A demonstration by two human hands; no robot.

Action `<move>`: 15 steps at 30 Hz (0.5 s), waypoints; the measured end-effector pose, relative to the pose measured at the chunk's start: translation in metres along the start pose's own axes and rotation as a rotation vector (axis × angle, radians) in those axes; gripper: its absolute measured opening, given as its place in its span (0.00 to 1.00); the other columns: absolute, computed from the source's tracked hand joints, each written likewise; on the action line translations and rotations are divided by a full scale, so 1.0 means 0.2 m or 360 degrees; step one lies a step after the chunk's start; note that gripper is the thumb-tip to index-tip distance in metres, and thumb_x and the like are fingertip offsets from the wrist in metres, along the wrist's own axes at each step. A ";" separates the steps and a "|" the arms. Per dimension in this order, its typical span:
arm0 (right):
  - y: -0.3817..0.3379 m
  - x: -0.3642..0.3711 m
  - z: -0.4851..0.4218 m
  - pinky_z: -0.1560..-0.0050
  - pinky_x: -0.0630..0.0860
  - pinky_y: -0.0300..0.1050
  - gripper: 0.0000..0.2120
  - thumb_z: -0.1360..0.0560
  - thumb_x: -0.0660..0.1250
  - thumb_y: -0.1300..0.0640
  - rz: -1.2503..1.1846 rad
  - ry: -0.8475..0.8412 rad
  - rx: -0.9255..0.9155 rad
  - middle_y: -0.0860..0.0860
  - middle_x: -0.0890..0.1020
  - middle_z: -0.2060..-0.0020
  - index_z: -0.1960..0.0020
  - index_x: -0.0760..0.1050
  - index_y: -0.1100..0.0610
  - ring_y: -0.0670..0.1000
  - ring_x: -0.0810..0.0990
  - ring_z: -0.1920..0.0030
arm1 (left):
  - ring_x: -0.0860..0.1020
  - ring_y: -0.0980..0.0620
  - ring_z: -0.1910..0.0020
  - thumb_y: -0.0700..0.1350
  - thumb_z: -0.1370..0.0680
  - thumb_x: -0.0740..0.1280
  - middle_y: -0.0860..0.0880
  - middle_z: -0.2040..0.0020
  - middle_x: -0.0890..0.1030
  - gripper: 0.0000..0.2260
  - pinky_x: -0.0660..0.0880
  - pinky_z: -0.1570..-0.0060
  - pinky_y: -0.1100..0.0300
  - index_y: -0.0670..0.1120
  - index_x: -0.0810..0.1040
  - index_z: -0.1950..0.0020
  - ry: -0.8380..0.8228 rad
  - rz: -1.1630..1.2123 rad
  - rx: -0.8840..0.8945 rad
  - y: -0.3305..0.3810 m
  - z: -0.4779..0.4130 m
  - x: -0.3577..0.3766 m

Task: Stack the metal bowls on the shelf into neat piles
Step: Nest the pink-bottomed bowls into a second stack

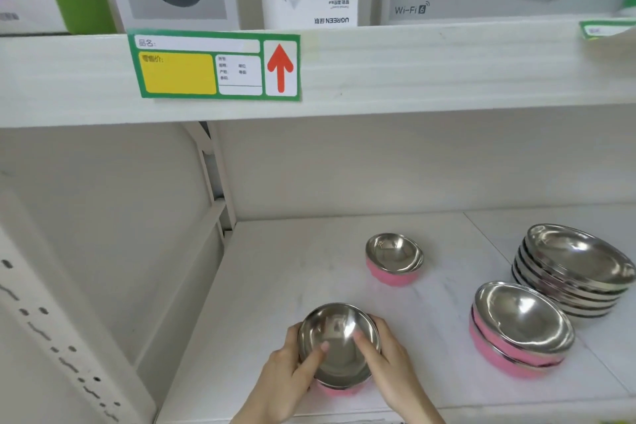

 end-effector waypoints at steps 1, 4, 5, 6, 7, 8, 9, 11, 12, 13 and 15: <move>-0.01 -0.02 0.02 0.51 0.72 0.28 0.11 0.22 0.64 0.50 -0.0012 -0.0007 -0.0002 0.40 0.82 0.49 0.41 0.73 0.43 0.35 0.78 0.48 | 0.82 0.56 0.66 0.67 0.27 0.61 0.49 0.60 0.84 0.24 0.74 0.59 0.68 0.60 0.66 0.34 -0.0012 -0.0008 0.0016 0.02 0.01 0.01; -0.05 -0.08 0.06 0.53 0.72 0.27 0.11 0.22 0.63 0.51 -0.0044 -0.0016 -0.0024 0.42 0.82 0.49 0.40 0.73 0.45 0.34 0.78 0.49 | 0.81 0.58 0.66 0.65 0.25 0.62 0.51 0.60 0.84 0.22 0.74 0.58 0.66 0.59 0.66 0.34 -0.0015 -0.0046 0.0078 0.10 0.04 0.03; -0.06 -0.11 0.07 0.54 0.71 0.26 0.10 0.22 0.63 0.51 -0.0049 -0.0012 -0.0033 0.42 0.82 0.49 0.41 0.73 0.45 0.34 0.78 0.50 | 0.81 0.59 0.65 0.63 0.24 0.63 0.52 0.60 0.83 0.20 0.75 0.56 0.65 0.59 0.66 0.34 -0.0009 -0.0053 0.0098 0.13 0.05 0.04; -0.07 -0.15 0.08 0.55 0.71 0.26 0.10 0.22 0.63 0.52 -0.0049 -0.0007 -0.0039 0.42 0.82 0.49 0.41 0.73 0.45 0.34 0.78 0.50 | 0.80 0.60 0.65 0.61 0.23 0.63 0.53 0.60 0.83 0.18 0.75 0.55 0.63 0.60 0.66 0.35 -0.0005 -0.0058 0.0118 0.16 0.06 0.05; -0.07 -0.18 0.09 0.55 0.71 0.25 0.10 0.22 0.63 0.52 -0.0046 -0.0003 -0.0050 0.42 0.82 0.49 0.41 0.73 0.46 0.34 0.78 0.50 | 0.80 0.61 0.64 0.61 0.23 0.63 0.53 0.59 0.83 0.17 0.76 0.53 0.61 0.60 0.66 0.36 -0.0007 -0.0066 0.0135 0.20 0.07 0.07; -0.08 -0.22 0.10 0.55 0.71 0.25 0.10 0.22 0.63 0.52 -0.0041 -0.0003 -0.0063 0.41 0.82 0.49 0.41 0.73 0.46 0.33 0.77 0.50 | 0.80 0.62 0.64 0.61 0.22 0.63 0.54 0.59 0.82 0.16 0.76 0.53 0.61 0.61 0.66 0.36 -0.0011 -0.0080 0.0149 0.23 0.08 0.09; -0.09 -0.26 0.11 0.54 0.70 0.25 0.10 0.22 0.63 0.52 -0.0035 -0.0005 -0.0079 0.41 0.81 0.48 0.41 0.73 0.46 0.32 0.77 0.50 | 0.79 0.63 0.65 0.60 0.22 0.63 0.55 0.60 0.81 0.16 0.76 0.53 0.61 0.61 0.66 0.37 -0.0017 -0.0096 0.0160 0.27 0.09 0.11; -0.10 -0.35 0.13 0.54 0.70 0.24 0.11 0.22 0.63 0.53 -0.0027 -0.0006 -0.0095 0.41 0.81 0.47 0.40 0.73 0.47 0.32 0.77 0.49 | 0.79 0.63 0.65 0.60 0.22 0.62 0.56 0.60 0.81 0.15 0.76 0.54 0.61 0.60 0.66 0.37 -0.0026 -0.0112 0.0184 0.35 0.10 0.16; -0.11 -0.40 0.14 0.54 0.70 0.24 0.11 0.22 0.63 0.53 -0.0018 0.0001 -0.0103 0.41 0.81 0.47 0.40 0.73 0.47 0.32 0.77 0.49 | 0.79 0.62 0.65 0.61 0.22 0.62 0.56 0.60 0.81 0.16 0.76 0.54 0.61 0.60 0.66 0.36 -0.0024 -0.0120 0.0197 0.38 0.09 0.19; -0.11 -0.46 0.15 0.53 0.70 0.24 0.11 0.22 0.63 0.53 -0.0012 0.0006 -0.0116 0.41 0.81 0.47 0.40 0.72 0.47 0.32 0.77 0.48 | 0.78 0.61 0.65 0.61 0.22 0.62 0.55 0.61 0.81 0.17 0.76 0.55 0.61 0.59 0.67 0.36 -0.0019 -0.0131 0.0207 0.42 0.09 0.22; -0.13 -0.57 0.16 0.52 0.70 0.26 0.12 0.22 0.63 0.52 -0.0004 0.0016 -0.0140 0.39 0.81 0.47 0.39 0.72 0.46 0.34 0.76 0.46 | 0.78 0.59 0.64 0.63 0.23 0.61 0.54 0.64 0.80 0.19 0.75 0.57 0.62 0.58 0.67 0.35 0.0008 -0.0142 0.0230 0.51 0.08 0.29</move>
Point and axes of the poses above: each hand's wrist, its own z-axis away from the middle knuckle, its own x-axis out of the palm, y = z × x, the point moved 9 cm from there along -z, towards the middle knuckle
